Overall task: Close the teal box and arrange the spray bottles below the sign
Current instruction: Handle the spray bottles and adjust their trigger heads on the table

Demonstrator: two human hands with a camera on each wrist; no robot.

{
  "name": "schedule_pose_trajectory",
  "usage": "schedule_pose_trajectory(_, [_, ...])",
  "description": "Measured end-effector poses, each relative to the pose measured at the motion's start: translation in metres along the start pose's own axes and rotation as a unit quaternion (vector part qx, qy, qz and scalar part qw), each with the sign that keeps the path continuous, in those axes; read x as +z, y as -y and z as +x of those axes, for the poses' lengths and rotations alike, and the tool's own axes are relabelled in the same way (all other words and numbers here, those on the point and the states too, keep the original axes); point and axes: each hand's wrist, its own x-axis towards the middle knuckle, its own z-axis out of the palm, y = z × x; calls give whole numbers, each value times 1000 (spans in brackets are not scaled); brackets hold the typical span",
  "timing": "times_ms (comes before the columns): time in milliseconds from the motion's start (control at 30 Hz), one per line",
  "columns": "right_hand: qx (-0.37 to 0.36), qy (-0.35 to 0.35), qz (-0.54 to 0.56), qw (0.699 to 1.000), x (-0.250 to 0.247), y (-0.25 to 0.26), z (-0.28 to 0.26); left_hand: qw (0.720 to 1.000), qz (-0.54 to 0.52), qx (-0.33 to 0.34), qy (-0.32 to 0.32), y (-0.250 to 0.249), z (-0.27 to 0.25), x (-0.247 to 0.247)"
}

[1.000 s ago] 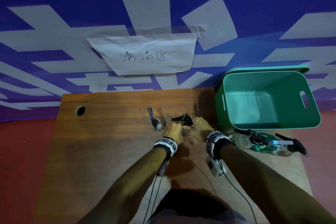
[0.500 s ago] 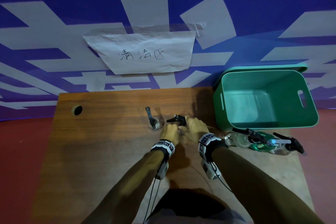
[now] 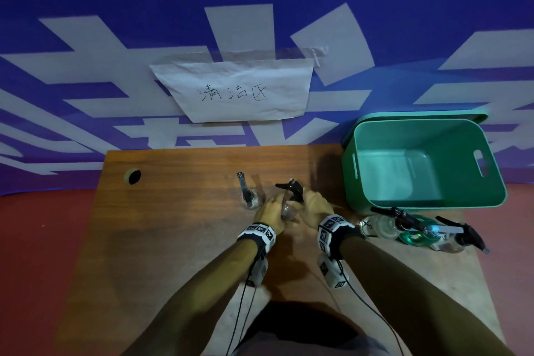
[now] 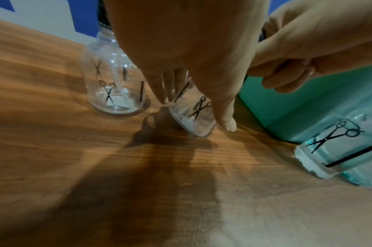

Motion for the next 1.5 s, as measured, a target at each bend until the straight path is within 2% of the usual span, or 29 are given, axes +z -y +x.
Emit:
schedule_pose_trajectory(133, [7, -18, 29, 999, 2, -1, -7, 999, 26, -26, -13, 16, -23, -4])
schedule_pose_trajectory(267, [-2, -70, -11, 997, 0, 1, -16, 997, 29, -68, -31, 37, -48, -11])
schedule_pose_trajectory(433, [-23, -53, -69, 996, 2, 12, -18, 993, 41, -104, -39, 52, -68, -28])
schedule_pose_trajectory(567, [-1, -46, -60, 997, 2, 24, -15, 978, 68, -128, -151, 48, -82, -58])
schedule_pose_trajectory(667, [25, -31, -66, 997, -1, 29, -12, 968, 34, -103, -224, 53, -77, -74])
schedule_pose_trajectory(733, [32, -30, -61, 997, -3, 30, -12, 965, 25, -86, -245, 55, -67, -84])
schedule_pose_trajectory(833, [33, -34, -59, 997, -4, 28, -12, 979, 30, -67, -189, 56, -50, -92])
schedule_pose_trajectory(933, [40, -29, -54, 997, -4, 28, -11, 988, 75, -14, -132, 56, -38, -98])
schedule_pose_trajectory(1033, [43, -29, -40, 998, -3, 28, -10, 985, 115, 54, -116, 58, -34, -102])
schedule_pose_trajectory(1200, [46, -30, -37, 998, -4, 29, -10, 985, 120, 77, -93, 63, -32, -106])
schedule_pose_trajectory(1267, [47, -30, -30, 998, -5, 31, -10, 989, 95, 59, -92, 61, -35, -105])
schedule_pose_trajectory(1367, [47, -33, -22, 998, -6, 33, -8, 994, -11, -12, -105, 56, -44, -101])
schedule_pose_trajectory(1433, [54, -35, -18, 998, -6, 34, -8, 982, -104, -70, -141, 50, -48, -99])
schedule_pose_trajectory(1500, [61, -37, -19, 997, -5, 35, -8, 968, -161, -129, -141, 45, -49, -96])
